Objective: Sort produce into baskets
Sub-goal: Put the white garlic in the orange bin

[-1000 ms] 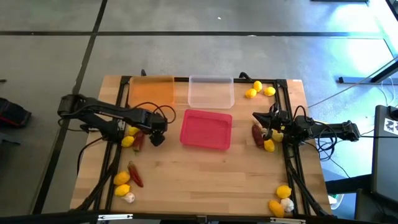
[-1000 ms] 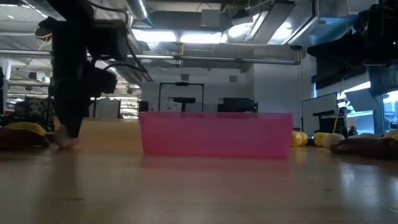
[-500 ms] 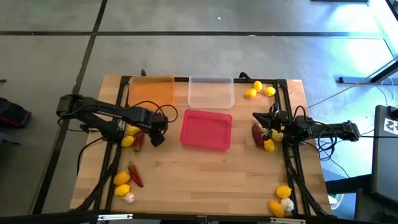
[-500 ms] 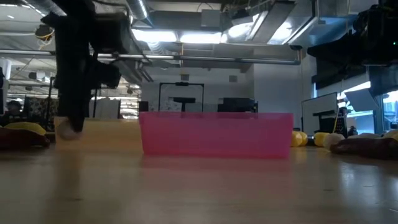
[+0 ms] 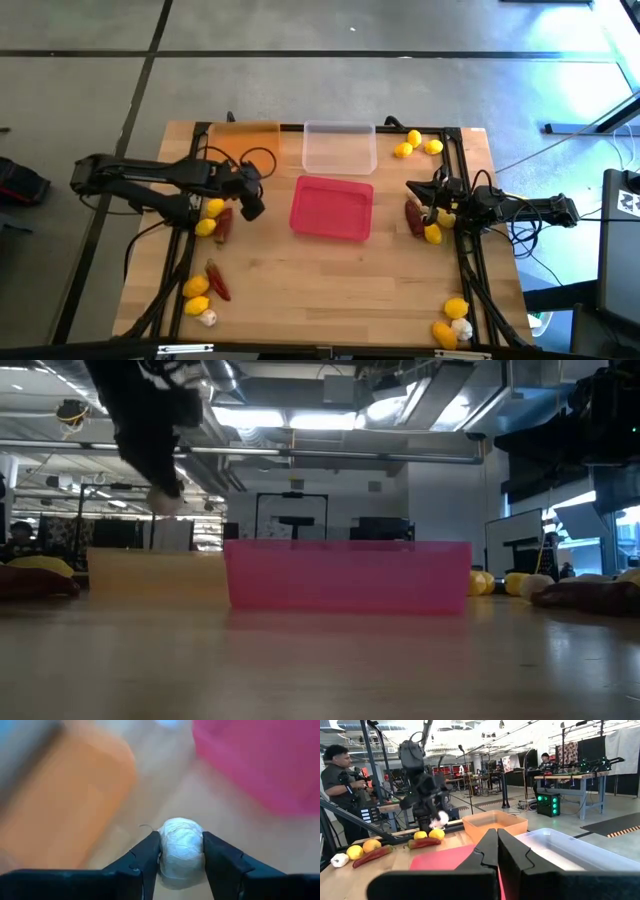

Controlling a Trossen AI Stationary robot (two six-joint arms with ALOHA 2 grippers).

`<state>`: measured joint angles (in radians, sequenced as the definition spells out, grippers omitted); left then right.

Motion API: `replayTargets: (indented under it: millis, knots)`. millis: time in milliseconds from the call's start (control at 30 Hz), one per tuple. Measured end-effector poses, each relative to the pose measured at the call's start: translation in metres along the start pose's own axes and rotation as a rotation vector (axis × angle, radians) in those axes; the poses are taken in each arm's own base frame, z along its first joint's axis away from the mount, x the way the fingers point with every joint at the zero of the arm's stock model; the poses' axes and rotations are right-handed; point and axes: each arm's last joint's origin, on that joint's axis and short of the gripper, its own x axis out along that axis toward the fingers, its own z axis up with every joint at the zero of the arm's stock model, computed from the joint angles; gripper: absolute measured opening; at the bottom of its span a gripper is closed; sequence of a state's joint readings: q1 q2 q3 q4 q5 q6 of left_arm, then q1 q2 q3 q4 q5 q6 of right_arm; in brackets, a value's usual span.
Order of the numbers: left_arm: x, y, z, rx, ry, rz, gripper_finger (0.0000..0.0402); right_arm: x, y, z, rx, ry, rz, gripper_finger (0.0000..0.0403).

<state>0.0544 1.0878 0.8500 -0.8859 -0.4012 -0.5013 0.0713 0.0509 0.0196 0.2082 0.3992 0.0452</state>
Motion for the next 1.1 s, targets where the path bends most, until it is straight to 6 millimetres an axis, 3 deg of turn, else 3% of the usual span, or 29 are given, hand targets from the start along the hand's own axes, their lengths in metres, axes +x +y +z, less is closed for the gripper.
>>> replayTargets:
  millis: [233,467,833,1100]
  knots:
    - [-0.008,0.021,0.009,-0.079,-0.171,0.206,0.0133,0.000,0.000,0.000,0.000,0.000,-0.001,0.0007]
    - [0.010,0.045,0.027,-0.131,-0.233,0.342,0.0133,0.000,0.000,0.000,-0.001,0.001,-0.006,0.0007]
    - [0.046,0.085,0.039,-0.203,-0.107,0.505,0.0134,0.000,-0.001,-0.002,-0.010,0.019,-0.039,0.0007]
    - [0.076,0.099,0.037,-0.201,0.030,0.569,0.0134,0.000,-0.001,-0.004,-0.017,0.037,-0.040,0.0007]
